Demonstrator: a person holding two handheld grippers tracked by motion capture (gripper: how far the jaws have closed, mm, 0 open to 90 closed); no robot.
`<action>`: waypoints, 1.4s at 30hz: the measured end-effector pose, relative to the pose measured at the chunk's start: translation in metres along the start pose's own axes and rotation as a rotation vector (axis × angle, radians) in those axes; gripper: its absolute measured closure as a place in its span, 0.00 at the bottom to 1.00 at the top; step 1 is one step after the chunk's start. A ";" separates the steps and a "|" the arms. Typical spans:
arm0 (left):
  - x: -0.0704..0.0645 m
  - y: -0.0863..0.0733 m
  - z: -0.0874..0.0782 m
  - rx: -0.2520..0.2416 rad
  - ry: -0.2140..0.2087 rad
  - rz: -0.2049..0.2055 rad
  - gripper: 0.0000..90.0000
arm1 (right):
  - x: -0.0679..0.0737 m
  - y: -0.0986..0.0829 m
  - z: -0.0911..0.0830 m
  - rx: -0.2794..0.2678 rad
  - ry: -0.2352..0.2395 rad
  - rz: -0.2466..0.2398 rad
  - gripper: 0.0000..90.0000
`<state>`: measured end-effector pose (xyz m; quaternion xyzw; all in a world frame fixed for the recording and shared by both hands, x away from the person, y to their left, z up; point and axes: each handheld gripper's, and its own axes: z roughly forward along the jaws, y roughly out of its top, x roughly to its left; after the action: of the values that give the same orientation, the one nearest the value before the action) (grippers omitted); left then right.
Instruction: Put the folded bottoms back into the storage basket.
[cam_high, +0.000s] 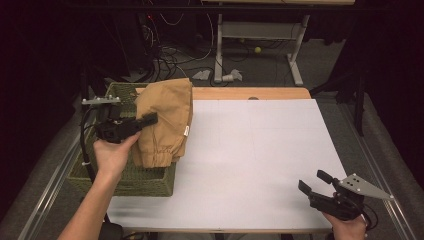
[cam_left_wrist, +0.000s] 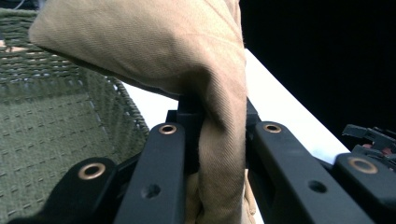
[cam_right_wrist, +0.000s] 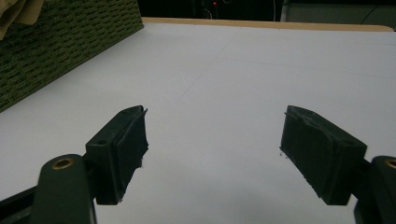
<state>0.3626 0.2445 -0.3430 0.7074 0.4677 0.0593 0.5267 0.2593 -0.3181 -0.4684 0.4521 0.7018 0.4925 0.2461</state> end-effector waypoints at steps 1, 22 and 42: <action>0.002 0.000 -0.002 -0.001 0.004 -0.002 0.86 | 0.000 0.000 0.000 0.000 -0.001 0.000 0.26; 0.024 -0.009 -0.028 -0.037 0.053 -0.044 0.86 | 0.000 0.000 0.000 0.003 -0.003 0.004 0.26; 0.044 -0.018 -0.041 -0.042 0.112 -0.087 0.86 | 0.000 0.000 0.000 0.003 -0.006 0.006 0.26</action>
<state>0.3531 0.3048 -0.3577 0.6709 0.5253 0.0858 0.5163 0.2596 -0.3183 -0.4685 0.4560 0.7005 0.4906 0.2463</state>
